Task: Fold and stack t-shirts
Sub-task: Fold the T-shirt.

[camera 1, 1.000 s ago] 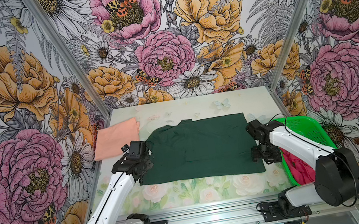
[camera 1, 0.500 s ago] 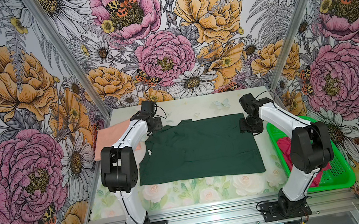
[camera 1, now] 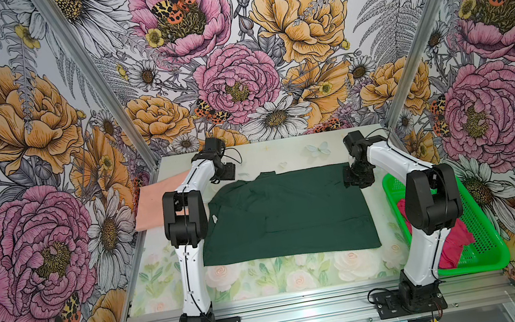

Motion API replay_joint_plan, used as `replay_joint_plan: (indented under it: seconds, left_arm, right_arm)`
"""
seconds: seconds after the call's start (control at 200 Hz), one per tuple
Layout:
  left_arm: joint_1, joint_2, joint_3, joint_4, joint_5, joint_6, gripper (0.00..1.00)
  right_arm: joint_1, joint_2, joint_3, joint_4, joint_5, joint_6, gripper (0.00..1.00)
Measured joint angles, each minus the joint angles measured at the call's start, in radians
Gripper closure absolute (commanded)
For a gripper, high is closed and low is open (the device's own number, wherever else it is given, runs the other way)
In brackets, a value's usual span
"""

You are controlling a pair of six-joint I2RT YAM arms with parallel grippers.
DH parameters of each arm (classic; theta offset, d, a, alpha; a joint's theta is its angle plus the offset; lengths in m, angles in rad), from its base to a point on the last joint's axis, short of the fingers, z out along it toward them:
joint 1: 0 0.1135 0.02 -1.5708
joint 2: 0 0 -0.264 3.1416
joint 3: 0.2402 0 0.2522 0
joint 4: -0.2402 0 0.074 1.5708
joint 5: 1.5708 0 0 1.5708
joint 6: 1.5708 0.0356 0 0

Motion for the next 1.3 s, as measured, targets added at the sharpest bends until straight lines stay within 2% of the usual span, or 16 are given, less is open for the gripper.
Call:
replay_joint_plan:
  seconds: [0.13,0.36,0.695,1.005,1.145,1.215,1.255,1.3]
  left_arm:
    - [0.000,0.061,0.114,-0.077,0.060,0.051,0.30]
    - [0.004,0.060,0.085,-0.174,0.154,0.143,0.29]
    - [0.011,0.063,0.073,-0.235,0.187,0.196,0.31]
    - [0.019,0.164,0.179,-0.253,0.240,0.206,0.34]
    - [0.029,0.192,0.213,-0.252,0.291,0.205,0.39]
    - [0.038,0.195,0.214,-0.253,0.335,0.206,0.45]
    - [0.044,0.198,0.214,-0.253,0.361,0.204,0.50]
    - [0.051,0.204,0.216,-0.253,0.392,0.207,0.65]
  right_arm:
    - [-0.005,0.042,0.012,0.003,-0.008,0.000,0.50]
    - [-0.006,0.059,0.042,0.003,-0.022,0.000,0.52]
    - [-0.013,0.076,0.053,0.003,-0.030,-0.001,0.54]
    - [-0.056,0.100,0.090,0.003,-0.028,0.011,0.53]
    - [-0.098,0.204,0.232,0.014,-0.050,0.027,0.56]
    - [-0.113,0.273,0.315,0.022,-0.066,0.039,0.56]
    - [-0.122,0.312,0.360,0.026,-0.079,0.048,0.57]
    - [-0.130,0.355,0.412,0.028,-0.098,0.057,0.59]
